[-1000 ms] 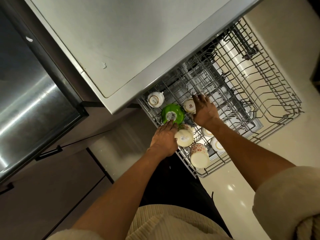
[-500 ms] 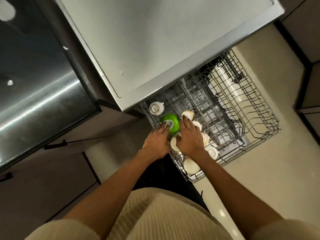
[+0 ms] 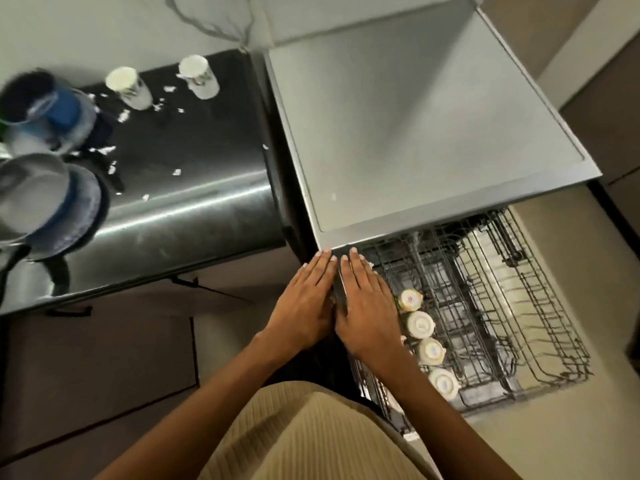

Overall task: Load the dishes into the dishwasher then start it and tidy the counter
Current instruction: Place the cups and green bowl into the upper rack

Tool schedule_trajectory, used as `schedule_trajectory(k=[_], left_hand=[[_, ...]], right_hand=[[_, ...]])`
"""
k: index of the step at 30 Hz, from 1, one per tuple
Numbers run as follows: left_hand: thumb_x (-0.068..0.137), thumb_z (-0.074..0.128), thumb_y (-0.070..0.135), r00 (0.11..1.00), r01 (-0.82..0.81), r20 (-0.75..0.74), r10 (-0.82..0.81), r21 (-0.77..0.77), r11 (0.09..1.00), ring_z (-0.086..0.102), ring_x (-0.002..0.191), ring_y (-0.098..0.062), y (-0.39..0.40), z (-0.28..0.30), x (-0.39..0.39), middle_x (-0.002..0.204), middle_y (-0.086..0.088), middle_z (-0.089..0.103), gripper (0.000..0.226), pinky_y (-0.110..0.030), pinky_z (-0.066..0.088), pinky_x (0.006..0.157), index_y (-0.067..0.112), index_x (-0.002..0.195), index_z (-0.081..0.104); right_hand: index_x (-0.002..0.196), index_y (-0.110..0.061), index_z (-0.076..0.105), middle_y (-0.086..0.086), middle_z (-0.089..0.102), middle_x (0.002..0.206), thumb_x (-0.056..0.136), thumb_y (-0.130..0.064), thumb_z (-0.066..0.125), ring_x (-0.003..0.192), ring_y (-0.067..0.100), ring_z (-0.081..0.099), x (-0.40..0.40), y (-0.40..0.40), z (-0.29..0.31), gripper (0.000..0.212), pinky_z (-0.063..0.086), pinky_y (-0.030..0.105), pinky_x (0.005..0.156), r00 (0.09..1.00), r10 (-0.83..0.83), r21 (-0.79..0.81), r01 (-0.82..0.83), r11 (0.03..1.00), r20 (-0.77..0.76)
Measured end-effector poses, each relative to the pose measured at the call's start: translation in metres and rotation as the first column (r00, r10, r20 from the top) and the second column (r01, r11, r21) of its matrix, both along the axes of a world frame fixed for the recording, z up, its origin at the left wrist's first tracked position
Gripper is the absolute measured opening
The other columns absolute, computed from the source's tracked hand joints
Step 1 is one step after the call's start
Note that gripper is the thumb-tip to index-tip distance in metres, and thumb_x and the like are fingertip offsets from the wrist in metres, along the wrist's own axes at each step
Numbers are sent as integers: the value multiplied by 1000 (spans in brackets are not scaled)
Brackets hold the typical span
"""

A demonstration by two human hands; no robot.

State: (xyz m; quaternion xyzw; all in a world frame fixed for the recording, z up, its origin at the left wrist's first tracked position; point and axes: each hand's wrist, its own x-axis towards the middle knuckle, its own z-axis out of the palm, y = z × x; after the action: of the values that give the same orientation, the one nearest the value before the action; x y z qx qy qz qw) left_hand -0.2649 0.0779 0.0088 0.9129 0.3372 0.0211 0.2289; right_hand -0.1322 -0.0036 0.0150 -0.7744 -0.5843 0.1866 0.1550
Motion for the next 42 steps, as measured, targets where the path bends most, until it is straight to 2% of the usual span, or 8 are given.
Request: schedule_trajectory(k=[4,8,16,20,24,34,36,42], left_hand=[[96,50,27,991,-126,51,124,30,992,-8,153,-10,30,16,-25,167,-3,-1,77,-37,8,126,14,159,9],[95,52,20,972,-220,90,217,32,975,-10,153,-10,65,30,-54,167,-3,-3,80,-35,4,126,14,159,6],[94,52,19,942,-319,134,309,59,946,-8,153,-11,176,32,-127,167,-3,0,79,-36,5,126,14,159,7],[94,51,16,915,-374,178,361,40,927,-3,154,-13,242,37,-163,167,-6,4,75,-36,7,126,10,159,12],[95,51,14,911,-385,177,373,39,922,2,154,-17,308,42,-189,166,-10,9,73,-33,5,125,7,158,14],[93,56,14,867,-461,221,447,12,887,6,154,-24,422,57,-209,166,-12,8,79,-34,4,125,7,158,13],[92,57,14,851,-485,225,475,-13,875,5,154,-24,439,59,-211,166,-13,7,81,-31,2,124,6,158,12],[93,58,18,826,-527,186,532,-82,846,4,154,-24,483,58,-209,166,-12,7,82,-36,7,125,7,158,10]], right_hand=[[162,-18,8,0,-2,170,101,-35,47,155,14,-4,-16,38,18,75,-3,30,122,995,94,20,-94,995,14],[162,-17,10,2,0,170,101,-36,49,156,16,-1,-42,84,25,74,8,36,126,985,171,40,-172,984,25],[162,-16,13,2,4,169,103,-35,48,156,15,1,-112,205,37,70,5,34,125,970,240,66,-242,968,47],[160,-13,21,5,13,168,102,-34,50,156,16,8,-147,272,38,69,19,40,125,961,267,77,-273,959,77],[158,-9,27,10,18,167,99,-29,55,155,21,14,-175,337,43,68,23,42,124,961,266,89,-272,958,74],[158,-9,27,11,18,167,100,-25,56,155,23,16,-202,458,51,67,20,38,124,955,274,122,-287,950,116],[158,-10,26,11,17,167,98,-24,58,155,23,15,-203,480,53,69,21,39,124,953,280,116,-292,949,112],[159,-17,22,13,15,167,98,-26,59,154,29,15,-205,550,60,72,27,45,120,953,270,34,-277,960,136]])
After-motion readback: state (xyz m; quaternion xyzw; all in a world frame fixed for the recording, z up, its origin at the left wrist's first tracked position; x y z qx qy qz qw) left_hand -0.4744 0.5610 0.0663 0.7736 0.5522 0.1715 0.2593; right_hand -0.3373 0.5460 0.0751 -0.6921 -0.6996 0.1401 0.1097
